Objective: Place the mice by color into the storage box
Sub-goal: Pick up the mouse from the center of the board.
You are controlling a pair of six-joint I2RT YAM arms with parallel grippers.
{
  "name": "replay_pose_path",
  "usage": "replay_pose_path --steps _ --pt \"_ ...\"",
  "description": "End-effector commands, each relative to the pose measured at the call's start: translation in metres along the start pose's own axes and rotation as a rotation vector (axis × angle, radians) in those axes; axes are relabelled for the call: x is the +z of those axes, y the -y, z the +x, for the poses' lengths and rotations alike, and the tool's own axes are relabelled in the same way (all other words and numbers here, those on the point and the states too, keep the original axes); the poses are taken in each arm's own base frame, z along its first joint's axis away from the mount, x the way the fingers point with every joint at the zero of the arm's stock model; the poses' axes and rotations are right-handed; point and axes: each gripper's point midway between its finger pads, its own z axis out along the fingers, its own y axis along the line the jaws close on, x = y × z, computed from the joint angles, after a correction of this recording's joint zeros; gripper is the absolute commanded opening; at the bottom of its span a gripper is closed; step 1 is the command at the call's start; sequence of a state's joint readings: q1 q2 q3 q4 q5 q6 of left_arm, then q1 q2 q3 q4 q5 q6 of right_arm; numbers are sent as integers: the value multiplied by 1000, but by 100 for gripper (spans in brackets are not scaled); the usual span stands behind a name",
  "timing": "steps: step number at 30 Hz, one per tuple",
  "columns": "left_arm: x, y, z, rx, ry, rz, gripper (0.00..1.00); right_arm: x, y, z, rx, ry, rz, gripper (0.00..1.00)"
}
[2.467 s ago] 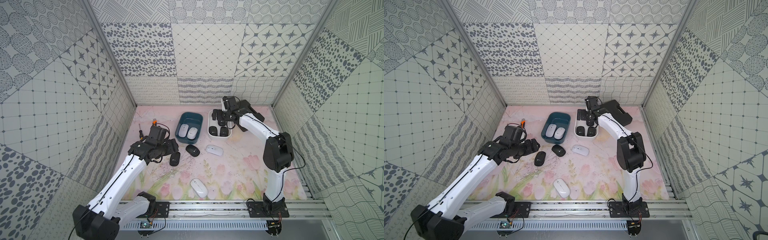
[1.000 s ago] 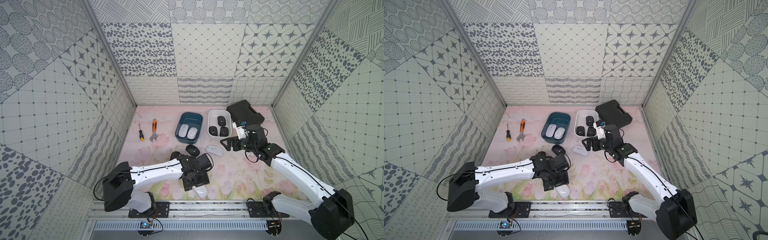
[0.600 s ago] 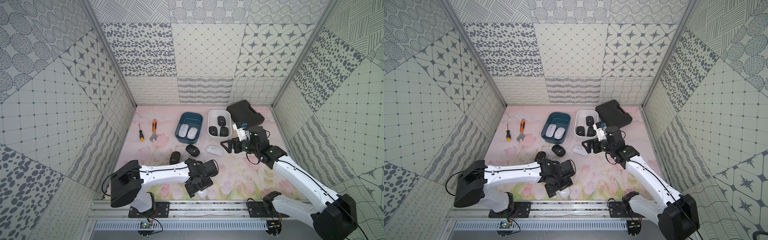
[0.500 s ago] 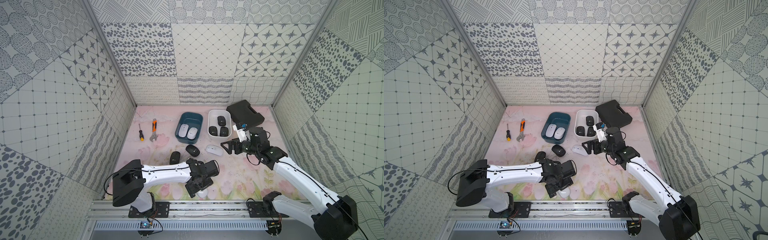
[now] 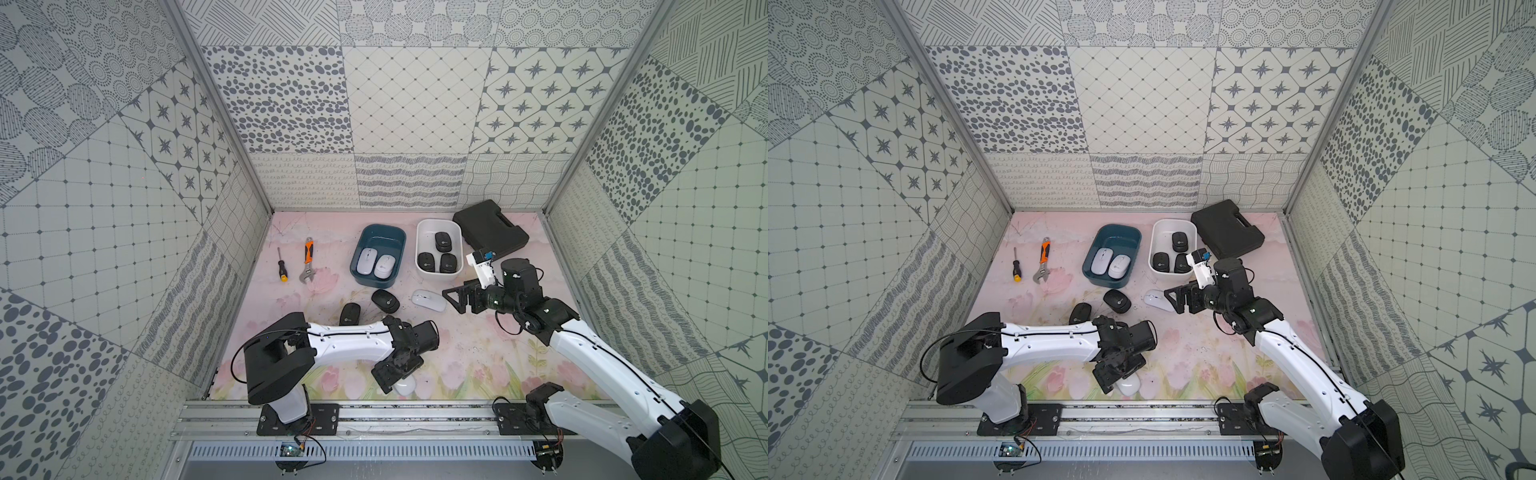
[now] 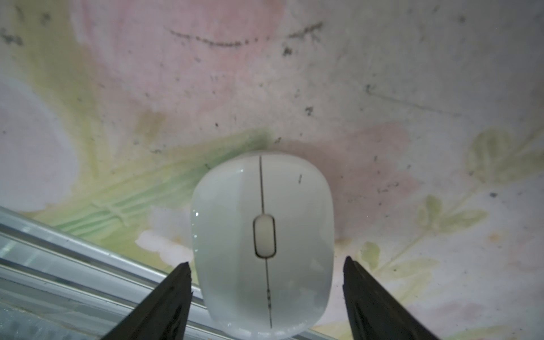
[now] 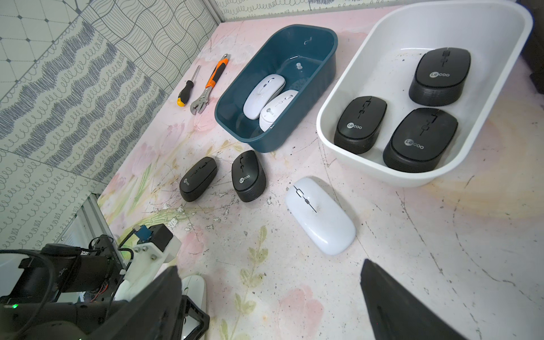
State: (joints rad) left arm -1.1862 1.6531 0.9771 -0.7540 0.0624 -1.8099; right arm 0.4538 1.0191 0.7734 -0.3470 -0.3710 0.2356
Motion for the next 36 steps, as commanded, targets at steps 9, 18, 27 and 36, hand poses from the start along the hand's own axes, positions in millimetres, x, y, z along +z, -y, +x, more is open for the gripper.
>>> replay_pose_path --steps 9,18,27,36 --pt "18 2 -1 34 -27 -31 60 -5 -1 0 -40 40 -3 99" --pt "4 4 -5 80 1 -12 48 -2 2 0 -25 50 4 99" --pt "-32 19 -14 245 34 10 46 0 7 0 -16 57 22 99" --pt "-85 28 -46 392 89 29 43 2 10 3 -12 47 33 99"
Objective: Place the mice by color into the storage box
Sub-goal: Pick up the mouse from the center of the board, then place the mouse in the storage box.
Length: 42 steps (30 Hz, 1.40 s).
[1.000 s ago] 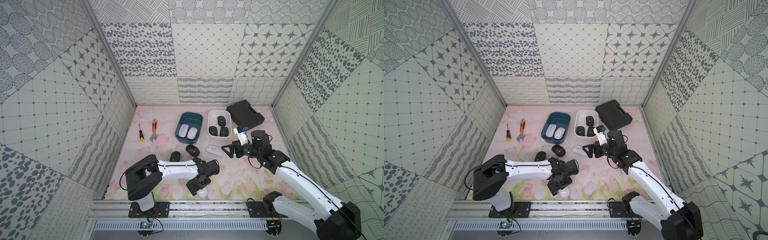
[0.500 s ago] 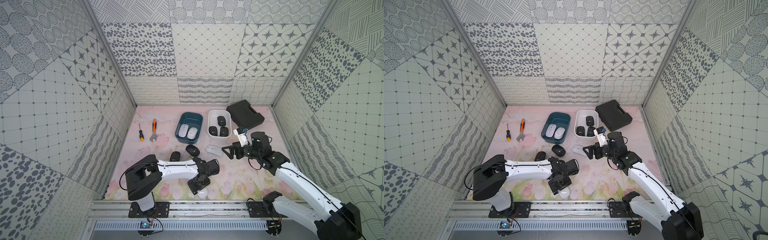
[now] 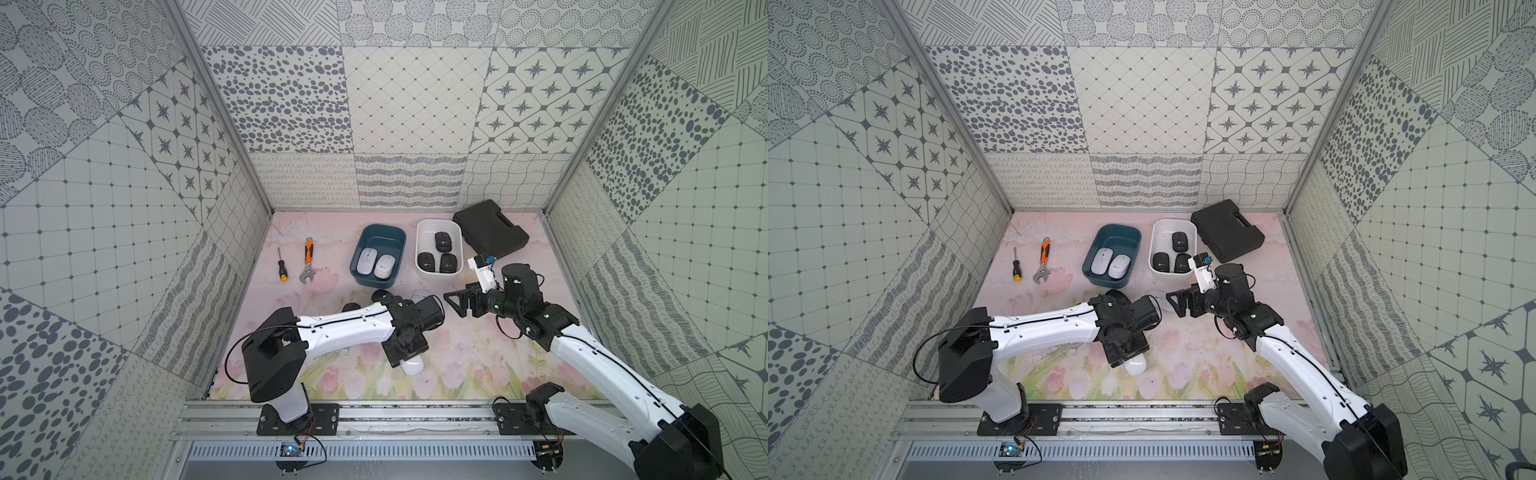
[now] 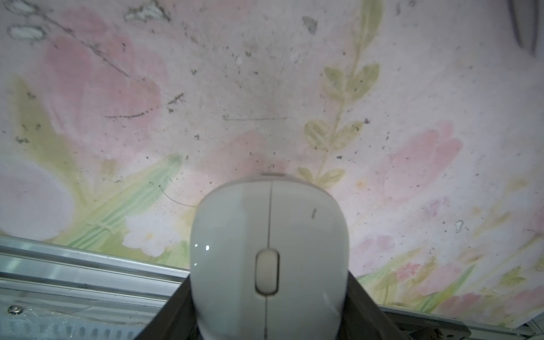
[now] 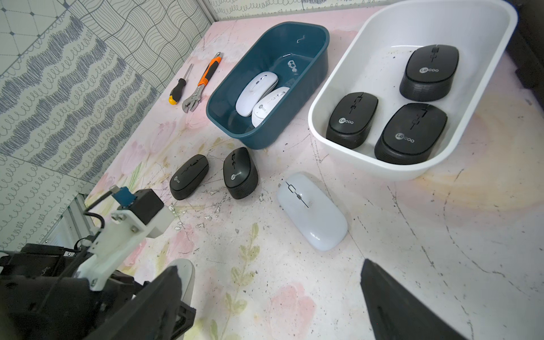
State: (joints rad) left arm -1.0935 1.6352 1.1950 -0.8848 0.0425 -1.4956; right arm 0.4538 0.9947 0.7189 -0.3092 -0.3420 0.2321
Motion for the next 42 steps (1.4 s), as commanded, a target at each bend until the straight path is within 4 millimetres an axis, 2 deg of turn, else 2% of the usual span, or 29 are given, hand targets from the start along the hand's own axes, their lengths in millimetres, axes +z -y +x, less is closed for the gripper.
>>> replay_pose_path --steps 1,11,19,28,35,42 --pt "-35 -20 -29 182 60 -87 43 1 3 -4 -5 31 10 99" --pt "-94 -27 -107 259 173 -107 43 6 7 0 6 12 25 99" --pt "-113 -17 -174 352 220 -109 43 12 12 6 17 -20 36 99" --pt "-118 3 -254 450 310 -140 42 22 17 11 31 -48 49 99" --pt "-103 31 -314 558 370 -161 42 32 20 15 34 -79 43 99" --pt "-92 63 -361 650 441 -156 41 40 20 20 24 -100 24 99"
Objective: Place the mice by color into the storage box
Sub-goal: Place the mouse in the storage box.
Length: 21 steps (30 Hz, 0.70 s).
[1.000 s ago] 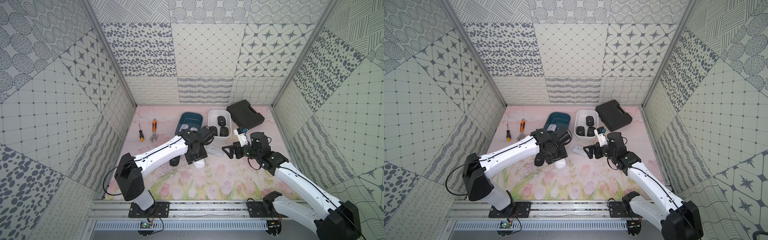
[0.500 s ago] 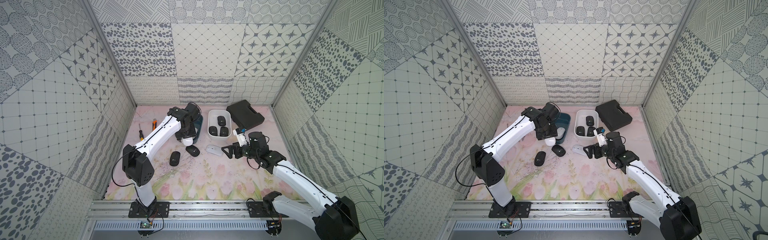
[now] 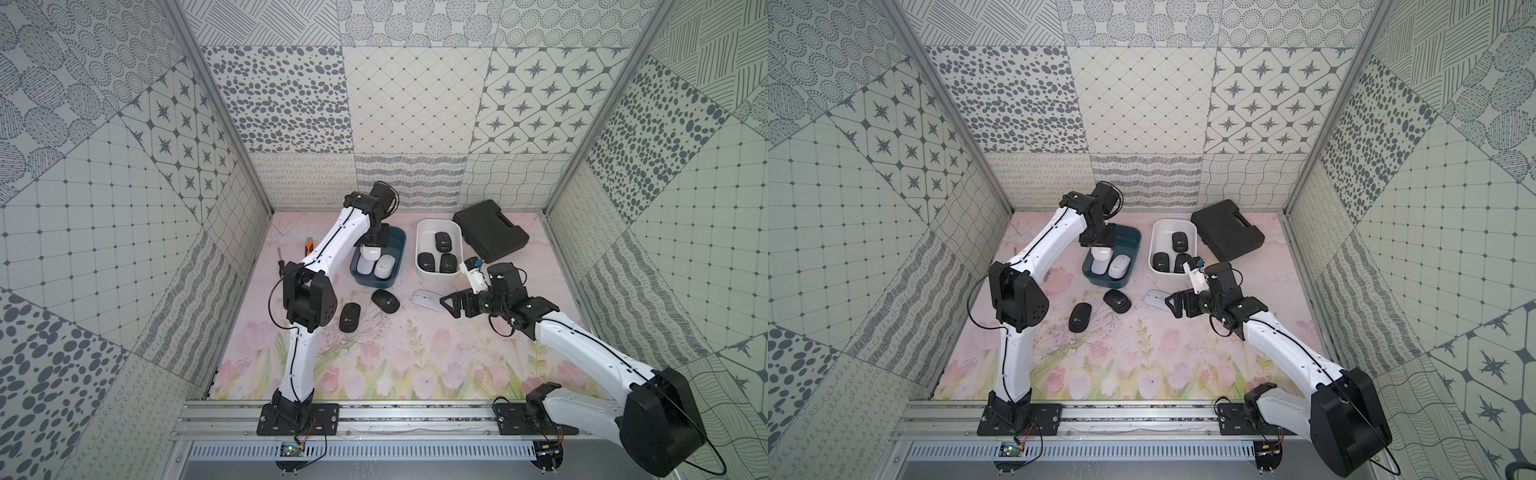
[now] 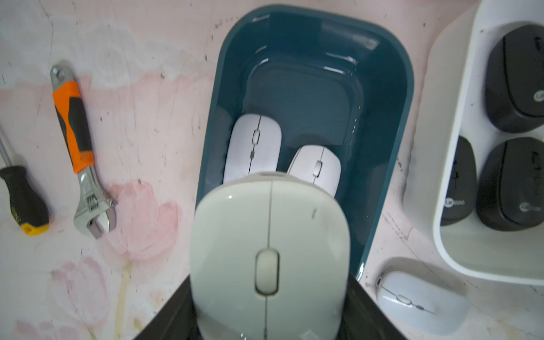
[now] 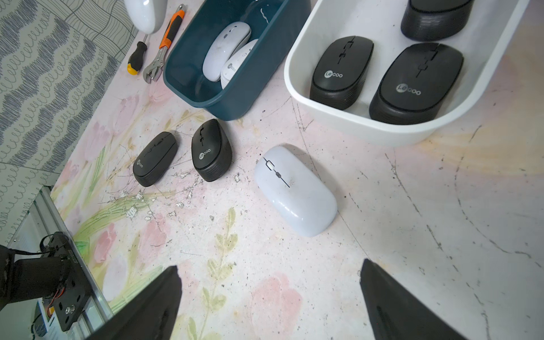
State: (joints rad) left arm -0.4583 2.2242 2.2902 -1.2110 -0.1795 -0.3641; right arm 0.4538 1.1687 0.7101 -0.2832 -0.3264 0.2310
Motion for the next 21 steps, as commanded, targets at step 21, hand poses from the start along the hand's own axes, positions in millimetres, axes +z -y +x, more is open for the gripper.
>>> replay_pose_path --steps 21 --pt "84 36 -73 117 188 146 40 21 -1 -1 -33 -3 -48 99"
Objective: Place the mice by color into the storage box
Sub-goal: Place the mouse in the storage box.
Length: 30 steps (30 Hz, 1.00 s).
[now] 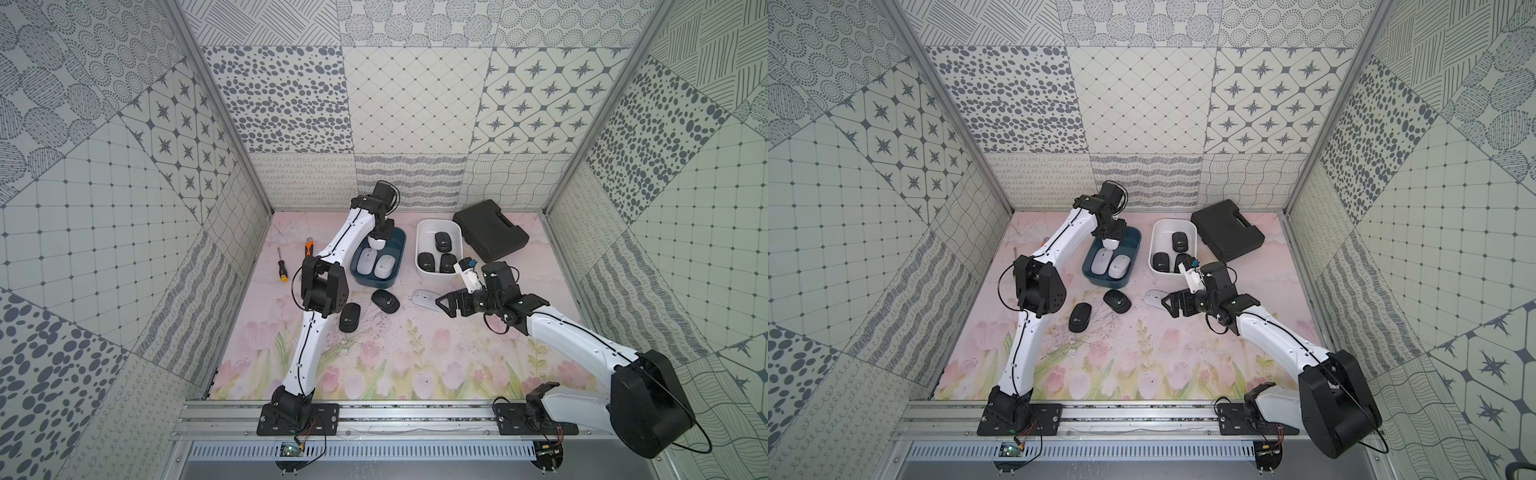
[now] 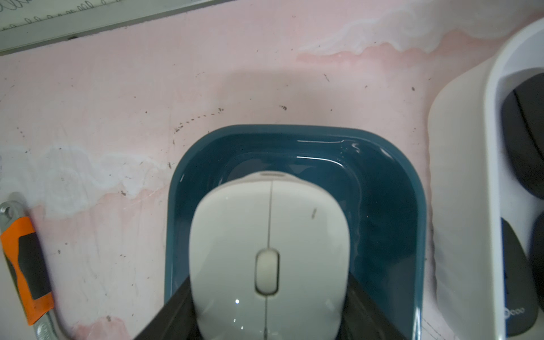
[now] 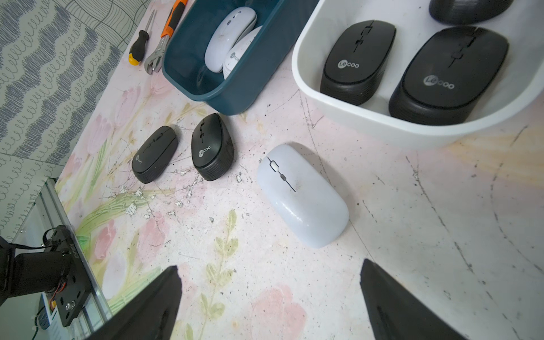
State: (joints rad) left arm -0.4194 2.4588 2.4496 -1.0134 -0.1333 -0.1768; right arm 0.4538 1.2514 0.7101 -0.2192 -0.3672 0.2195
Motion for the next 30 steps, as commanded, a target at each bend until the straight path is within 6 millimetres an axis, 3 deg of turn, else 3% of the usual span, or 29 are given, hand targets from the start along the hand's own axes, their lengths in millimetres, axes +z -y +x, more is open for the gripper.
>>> replay_pose_path --steps 1,11,21,30 --pt "15 15 -23 -22 95 83 40 3 0 -4 -28 20 -11 99" --pt "44 25 -26 -65 116 127 39 7 1 -3 -35 23 -13 99" --pt "62 35 -16 -64 86 161 39 11 0 -1 -35 15 -26 99" --pt "64 39 -5 -58 53 165 48 11 -1 -2 -32 21 -38 99"
